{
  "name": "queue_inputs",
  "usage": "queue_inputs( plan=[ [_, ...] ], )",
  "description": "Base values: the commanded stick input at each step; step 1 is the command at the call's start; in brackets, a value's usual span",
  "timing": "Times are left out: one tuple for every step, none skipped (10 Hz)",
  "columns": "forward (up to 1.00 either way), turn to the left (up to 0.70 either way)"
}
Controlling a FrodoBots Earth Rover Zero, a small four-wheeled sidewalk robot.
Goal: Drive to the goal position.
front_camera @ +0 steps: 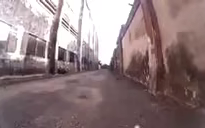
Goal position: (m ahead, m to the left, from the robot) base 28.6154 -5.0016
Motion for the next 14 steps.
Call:
queue_inputs(
  plan=[
    [0.62, 0.00],
    [0.62, 0.00],
    [0.62, 0.00],
    [0.62, 0.00],
    [0.62, 0.00],
    [0.62, 0.00],
    [0.62, 0.00],
    [0.62, 0.00],
    [0.62, 0.00],
    [0.62, 0.00],
    [0.62, 0.00],
    [0.62, 0.00],
    [0.62, 0.00],
    [0.62, 0.00]
  ],
)
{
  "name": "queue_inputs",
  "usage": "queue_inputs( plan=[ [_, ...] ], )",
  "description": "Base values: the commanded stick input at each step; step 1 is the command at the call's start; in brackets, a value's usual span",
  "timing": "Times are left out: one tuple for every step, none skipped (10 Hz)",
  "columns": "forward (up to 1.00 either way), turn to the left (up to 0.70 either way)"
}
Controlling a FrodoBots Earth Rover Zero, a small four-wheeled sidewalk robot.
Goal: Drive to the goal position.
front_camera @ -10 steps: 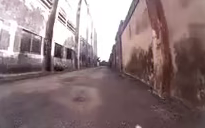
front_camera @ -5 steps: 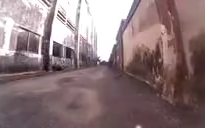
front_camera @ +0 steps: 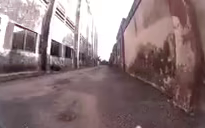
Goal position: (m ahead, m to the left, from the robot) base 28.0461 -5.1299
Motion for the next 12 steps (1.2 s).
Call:
queue_inputs(
  plan=[
    [0.62, 0.00],
    [0.62, 0.00],
    [0.62, 0.00],
    [0.62, 0.00],
    [0.62, 0.00],
    [0.63, 0.00],
    [0.63, 0.00],
    [0.63, 0.00],
    [0.64, 0.00],
    [0.64, 0.00],
    [0.64, 0.00],
    [0.64, 0.00]
  ],
)
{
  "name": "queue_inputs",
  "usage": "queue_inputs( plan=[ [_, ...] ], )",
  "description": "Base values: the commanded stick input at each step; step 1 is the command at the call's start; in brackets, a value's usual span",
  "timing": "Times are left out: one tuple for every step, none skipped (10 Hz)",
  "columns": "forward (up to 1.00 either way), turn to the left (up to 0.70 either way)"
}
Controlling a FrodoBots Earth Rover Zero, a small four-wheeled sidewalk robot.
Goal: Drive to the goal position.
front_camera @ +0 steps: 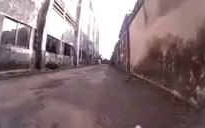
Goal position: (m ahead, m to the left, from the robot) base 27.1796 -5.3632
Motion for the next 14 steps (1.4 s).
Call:
queue_inputs(
  plan=[
    [0.64, 0.00],
    [0.64, -0.02],
    [0.64, -0.01],
    [0.64, 0.00],
    [0.64, 0.00],
    [0.64, 0.00],
    [0.64, 0.00],
    [0.64, 0.00],
    [0.64, 0.00],
    [0.64, -0.03],
    [0.64, -0.06],
    [0.64, -0.27],
    [0.64, -0.32],
    [0.64, -0.32]
  ],
)
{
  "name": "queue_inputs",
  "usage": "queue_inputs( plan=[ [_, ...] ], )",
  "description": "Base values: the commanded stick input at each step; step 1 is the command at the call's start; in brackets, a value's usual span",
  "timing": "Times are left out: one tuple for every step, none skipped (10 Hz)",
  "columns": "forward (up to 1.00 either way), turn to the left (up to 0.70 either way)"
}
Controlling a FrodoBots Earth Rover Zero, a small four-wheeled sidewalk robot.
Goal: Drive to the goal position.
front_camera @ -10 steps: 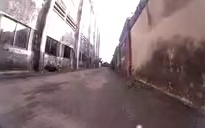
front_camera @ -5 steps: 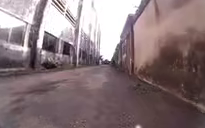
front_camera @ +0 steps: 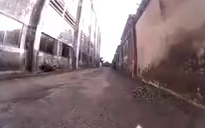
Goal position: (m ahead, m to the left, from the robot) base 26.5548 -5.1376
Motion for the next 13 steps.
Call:
queue_inputs(
  plan=[
    [0.64, -0.02],
    [0.64, -0.01],
    [0.64, 0.00],
    [0.64, 0.00],
    [0.64, 0.00],
    [0.64, 0.00],
    [0.64, 0.00],
    [0.64, 0.00],
    [0.64, -0.15],
    [0.64, -0.13],
    [0.64, -0.06],
    [0.64, 0.01],
    [0.64, 0.02]
  ],
)
